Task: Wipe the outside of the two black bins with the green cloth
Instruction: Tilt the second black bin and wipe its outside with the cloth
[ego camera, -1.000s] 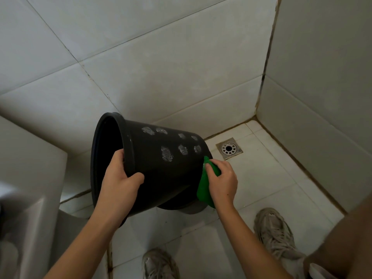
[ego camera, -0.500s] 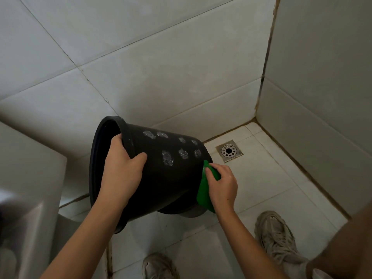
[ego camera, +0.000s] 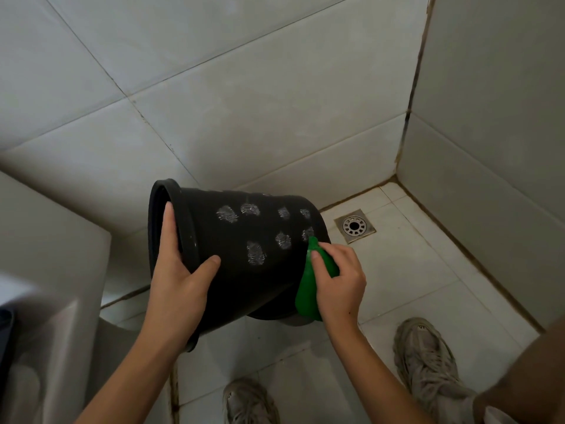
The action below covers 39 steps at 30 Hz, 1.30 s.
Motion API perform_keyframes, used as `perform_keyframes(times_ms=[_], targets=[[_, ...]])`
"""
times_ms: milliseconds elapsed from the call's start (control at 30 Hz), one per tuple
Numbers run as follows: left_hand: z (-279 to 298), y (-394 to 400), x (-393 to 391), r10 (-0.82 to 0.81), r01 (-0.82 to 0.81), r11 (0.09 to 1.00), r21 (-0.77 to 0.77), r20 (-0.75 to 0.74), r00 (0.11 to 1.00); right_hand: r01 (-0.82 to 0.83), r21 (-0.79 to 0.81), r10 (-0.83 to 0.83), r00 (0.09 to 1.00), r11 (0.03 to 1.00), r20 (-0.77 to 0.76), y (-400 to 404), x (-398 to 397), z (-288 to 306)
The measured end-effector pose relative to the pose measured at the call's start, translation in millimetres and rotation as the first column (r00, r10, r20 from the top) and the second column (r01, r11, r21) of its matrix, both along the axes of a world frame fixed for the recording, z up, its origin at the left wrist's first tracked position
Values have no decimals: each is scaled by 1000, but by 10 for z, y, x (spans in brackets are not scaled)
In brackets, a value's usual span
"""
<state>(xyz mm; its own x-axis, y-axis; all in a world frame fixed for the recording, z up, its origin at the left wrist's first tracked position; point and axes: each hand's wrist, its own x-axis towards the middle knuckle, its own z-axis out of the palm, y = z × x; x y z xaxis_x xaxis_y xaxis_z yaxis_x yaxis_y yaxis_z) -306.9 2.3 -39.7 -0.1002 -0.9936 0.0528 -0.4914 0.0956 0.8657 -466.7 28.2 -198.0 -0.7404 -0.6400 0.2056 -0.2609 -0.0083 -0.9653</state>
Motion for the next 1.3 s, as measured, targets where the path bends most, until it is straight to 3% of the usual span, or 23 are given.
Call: perform_keyframes(times_ms=[267,567,800,1000,1067,1200,1300], targets=[[-4,-70,19,-33,37,998,52,-73,997,-151,-107,138,983,983,-118,-7,273,356],[-30,-4,-3,-72,79,995,66,-101,992,-155,-144,121,968,977,-220,-82,238,509],[-57,-10,-28,-107,112,993,32,-133,985,-152,-40,130,933,988,-335,-168,366,584],[-43,12,-37,-122,128,992,21,-165,979,-255,-99,180,862,962,-475,-52,437,542],[-54,16,-37,-114,119,993,16,-173,978,-240,-84,175,867,967,-466,-109,407,574],[-83,29,-59,-99,104,994,19,-170,980,-100,17,101,953,995,-285,-172,406,663],[-72,33,-53,-100,105,994,20,-179,979,-107,3,103,948,994,-301,-46,556,666]])
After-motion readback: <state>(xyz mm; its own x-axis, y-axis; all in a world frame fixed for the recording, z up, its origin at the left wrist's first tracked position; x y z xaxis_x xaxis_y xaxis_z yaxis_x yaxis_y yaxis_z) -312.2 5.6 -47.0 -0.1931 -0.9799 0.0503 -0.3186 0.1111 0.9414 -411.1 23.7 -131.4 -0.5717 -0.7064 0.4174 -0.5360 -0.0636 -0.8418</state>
